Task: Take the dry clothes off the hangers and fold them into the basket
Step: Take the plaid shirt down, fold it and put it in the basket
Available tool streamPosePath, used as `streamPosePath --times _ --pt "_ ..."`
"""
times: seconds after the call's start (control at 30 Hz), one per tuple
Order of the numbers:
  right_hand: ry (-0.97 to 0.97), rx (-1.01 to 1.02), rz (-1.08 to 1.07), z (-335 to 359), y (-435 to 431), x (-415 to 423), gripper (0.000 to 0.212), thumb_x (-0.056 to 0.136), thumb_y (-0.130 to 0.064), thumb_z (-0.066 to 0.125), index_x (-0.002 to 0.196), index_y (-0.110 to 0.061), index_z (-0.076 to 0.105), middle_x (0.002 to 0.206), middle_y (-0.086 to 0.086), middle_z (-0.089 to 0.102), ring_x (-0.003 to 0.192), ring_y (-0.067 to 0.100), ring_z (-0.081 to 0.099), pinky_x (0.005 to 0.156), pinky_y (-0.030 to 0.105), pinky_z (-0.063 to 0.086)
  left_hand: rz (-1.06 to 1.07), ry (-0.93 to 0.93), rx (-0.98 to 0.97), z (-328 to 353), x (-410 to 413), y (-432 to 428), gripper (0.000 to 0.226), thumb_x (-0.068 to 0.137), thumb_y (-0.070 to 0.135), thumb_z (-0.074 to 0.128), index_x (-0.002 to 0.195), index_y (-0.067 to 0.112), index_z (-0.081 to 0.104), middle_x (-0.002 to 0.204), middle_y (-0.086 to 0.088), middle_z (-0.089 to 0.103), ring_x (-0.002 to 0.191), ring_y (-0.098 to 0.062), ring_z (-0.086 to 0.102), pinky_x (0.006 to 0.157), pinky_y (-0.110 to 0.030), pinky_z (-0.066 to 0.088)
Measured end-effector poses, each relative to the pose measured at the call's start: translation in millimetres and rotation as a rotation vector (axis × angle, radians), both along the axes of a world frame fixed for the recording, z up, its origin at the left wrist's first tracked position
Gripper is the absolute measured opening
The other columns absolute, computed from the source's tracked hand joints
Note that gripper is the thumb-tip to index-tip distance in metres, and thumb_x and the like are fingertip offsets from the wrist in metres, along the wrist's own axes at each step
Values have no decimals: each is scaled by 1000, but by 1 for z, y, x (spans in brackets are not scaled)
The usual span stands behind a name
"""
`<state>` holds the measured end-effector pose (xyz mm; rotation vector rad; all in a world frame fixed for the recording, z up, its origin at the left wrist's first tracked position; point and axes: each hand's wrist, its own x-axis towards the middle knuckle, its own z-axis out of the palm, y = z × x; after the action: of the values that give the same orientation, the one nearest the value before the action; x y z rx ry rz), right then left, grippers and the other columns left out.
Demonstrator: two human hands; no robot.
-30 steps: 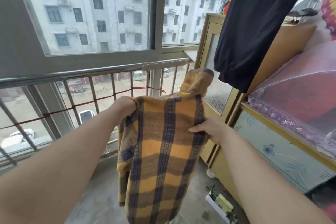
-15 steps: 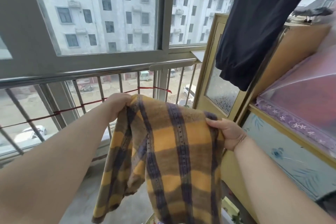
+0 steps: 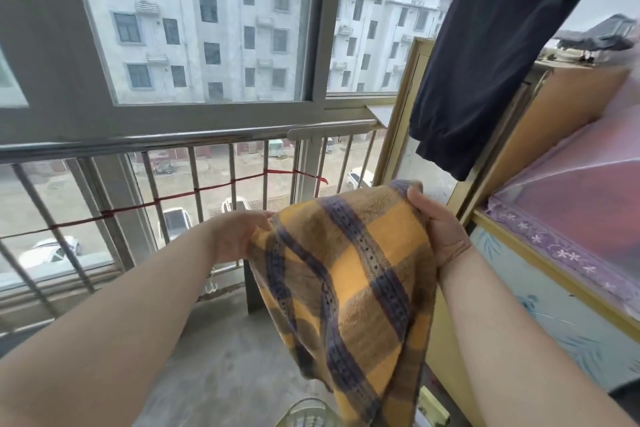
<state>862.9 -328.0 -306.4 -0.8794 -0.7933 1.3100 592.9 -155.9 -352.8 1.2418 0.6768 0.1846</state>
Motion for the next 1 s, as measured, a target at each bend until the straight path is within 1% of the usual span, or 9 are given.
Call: streamPosePath --times 0.1,0.23,0.33,0.43,0.6,0.67,0.77,0.9,1.0 --pt "-51 -25 -22 -4 -3 0 41 71 -30 76 106 -10 68 97 11 69 91 30 66 73 40 58 112 -140 66 -4 2 3 61 63 9 57 124 15 60 102 -15 62 90 -29 59 76 -40 50" --pt "-11 -93 107 -11 -3 1 74 57 -43 88 118 -6 67 114 17 66 105 34 64 87 47 53 229 -176 96 16 11 6 66 55 -8 48 118 9 59 82 -8 55 67 -18 55 54 -28 48" --pt "-55 -295 83 -18 -1 -11 55 71 -40 74 113 -5 69 111 18 69 99 33 67 83 45 53 243 -24 190 26 19 6 54 69 -16 39 112 9 61 88 -11 57 73 -21 55 56 -28 47" --pt "-15 -354 29 -32 -2 -21 32 85 -14 62 115 -6 69 99 16 71 82 28 68 71 38 56 244 214 353 25 24 6 45 75 -14 38 104 12 62 98 -14 58 89 -26 57 67 -34 50" --pt "92 -248 -128 -39 4 -24 37 84 -1 59 121 3 58 103 21 68 85 32 70 73 40 60 341 371 335 14 14 4 34 71 -15 31 82 1 59 80 -10 51 73 -21 50 55 -28 42" --pt "106 -203 -172 -40 8 -24 38 87 1 55 124 -2 57 110 22 68 91 33 69 76 43 59 311 420 314 14 13 0 20 69 -12 31 65 6 40 74 -8 40 64 -18 40 49 -23 32" --pt "104 -166 -160 -38 12 -23 42 93 5 47 128 -14 58 112 19 69 92 31 70 73 41 60 302 483 337 14 12 -2 20 71 -9 32 66 10 34 73 -6 36 61 -15 34 48 -19 29" --pt "56 -263 -64 -29 8 -21 41 93 -1 47 133 -5 54 126 25 59 98 31 64 84 42 55 405 287 355 16 10 8 33 73 -13 39 90 8 59 89 -9 51 82 -22 50 70 -30 46" --pt "107 -285 -68 -25 8 -25 47 86 -6 56 132 2 53 122 25 59 96 30 64 86 41 53 534 66 409 24 16 9 39 78 -13 50 102 16 57 103 -10 56 90 -23 55 70 -31 48"
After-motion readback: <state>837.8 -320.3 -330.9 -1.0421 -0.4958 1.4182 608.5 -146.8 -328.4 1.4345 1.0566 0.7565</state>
